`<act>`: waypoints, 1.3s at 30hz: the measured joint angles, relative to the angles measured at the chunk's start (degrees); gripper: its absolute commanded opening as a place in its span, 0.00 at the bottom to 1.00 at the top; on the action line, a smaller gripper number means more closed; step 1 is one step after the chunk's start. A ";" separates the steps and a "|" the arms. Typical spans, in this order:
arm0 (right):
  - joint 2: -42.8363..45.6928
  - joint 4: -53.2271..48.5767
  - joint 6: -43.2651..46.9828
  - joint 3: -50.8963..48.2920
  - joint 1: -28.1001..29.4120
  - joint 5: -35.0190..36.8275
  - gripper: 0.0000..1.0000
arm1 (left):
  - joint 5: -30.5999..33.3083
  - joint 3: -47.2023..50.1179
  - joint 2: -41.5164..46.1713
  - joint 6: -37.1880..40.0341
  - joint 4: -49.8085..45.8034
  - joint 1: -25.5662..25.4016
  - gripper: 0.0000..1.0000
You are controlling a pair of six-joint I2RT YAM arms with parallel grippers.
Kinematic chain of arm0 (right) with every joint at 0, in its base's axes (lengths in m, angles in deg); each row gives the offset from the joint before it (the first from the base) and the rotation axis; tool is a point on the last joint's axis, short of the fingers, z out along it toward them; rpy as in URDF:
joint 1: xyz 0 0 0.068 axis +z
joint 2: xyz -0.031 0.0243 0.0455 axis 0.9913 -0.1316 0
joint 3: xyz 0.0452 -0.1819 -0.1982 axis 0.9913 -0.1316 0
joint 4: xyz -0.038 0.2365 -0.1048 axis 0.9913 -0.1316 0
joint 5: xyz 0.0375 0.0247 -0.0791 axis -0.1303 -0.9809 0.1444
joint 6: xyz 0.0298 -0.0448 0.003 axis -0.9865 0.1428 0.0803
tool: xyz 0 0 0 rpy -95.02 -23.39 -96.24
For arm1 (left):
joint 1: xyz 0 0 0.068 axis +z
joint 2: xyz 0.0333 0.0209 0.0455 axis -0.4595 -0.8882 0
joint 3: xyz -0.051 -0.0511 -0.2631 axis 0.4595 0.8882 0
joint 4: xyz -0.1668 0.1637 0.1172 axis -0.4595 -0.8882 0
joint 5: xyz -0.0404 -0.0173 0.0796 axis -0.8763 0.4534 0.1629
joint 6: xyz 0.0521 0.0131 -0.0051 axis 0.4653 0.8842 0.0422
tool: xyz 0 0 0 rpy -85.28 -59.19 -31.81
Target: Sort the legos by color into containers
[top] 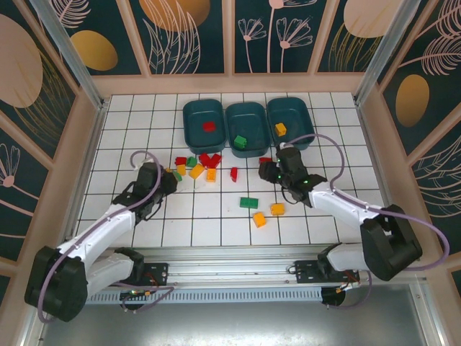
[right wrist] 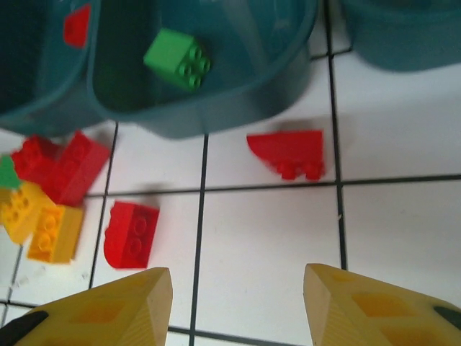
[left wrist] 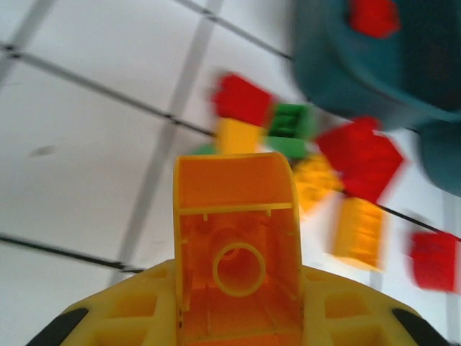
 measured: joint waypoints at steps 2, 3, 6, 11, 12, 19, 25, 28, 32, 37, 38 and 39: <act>2.10 0.35 -0.83 -0.59 -2.95 0.02 0.53 | -1.99 -6.12 -5.77 0.46 1.44 -4.46 0.01; 3.43 0.81 -1.51 -1.33 -4.74 0.04 0.54 | -3.13 -9.62 -9.42 0.94 2.71 -6.58 0.01; 7.58 1.07 -3.45 -4.24 -9.22 0.50 0.56 | -6.43 -21.68 -21.57 3.39 5.09 -11.72 0.00; 13.18 0.87 -6.01 -8.11 -16.79 0.98 0.58 | -14.36 -44.59 -41.90 7.67 8.94 -16.48 0.00; 13.81 0.85 -6.34 -8.57 -18.18 0.85 0.58 | -16.15 -49.48 -46.01 8.35 9.42 -16.90 0.00; 16.13 0.66 -6.73 -10.43 -24.06 -1.49 0.58 | -23.32 -82.07 -71.08 11.04 7.10 -17.20 0.12; 18.08 0.46 -6.69 -10.45 -25.16 -2.51 0.58 | -25.97 -103.51 -86.42 10.88 2.16 -17.14 0.24; 18.10 0.46 -6.60 -10.49 -25.16 -2.93 0.58 | -25.94 -104.52 -88.35 10.45 1.33 -17.14 0.32; 18.10 0.46 -6.49 -10.49 -25.16 -3.08 0.59 | -25.86 -104.54 -89.33 10.10 1.03 -17.14 0.53; 18.10 0.55 -6.29 -10.51 -25.16 -3.65 0.60 | -25.83 -105.70 -89.31 10.88 0.90 -17.14 0.76; 18.14 0.85 -6.27 -10.64 -25.16 -4.07 0.61 | -25.81 -105.72 -89.11 11.30 1.03 -17.14 0.77; 18.21 0.94 -6.21 -10.82 -25.07 -4.28 0.61 | -25.70 -105.72 -88.83 11.72 1.03 -17.14 0.77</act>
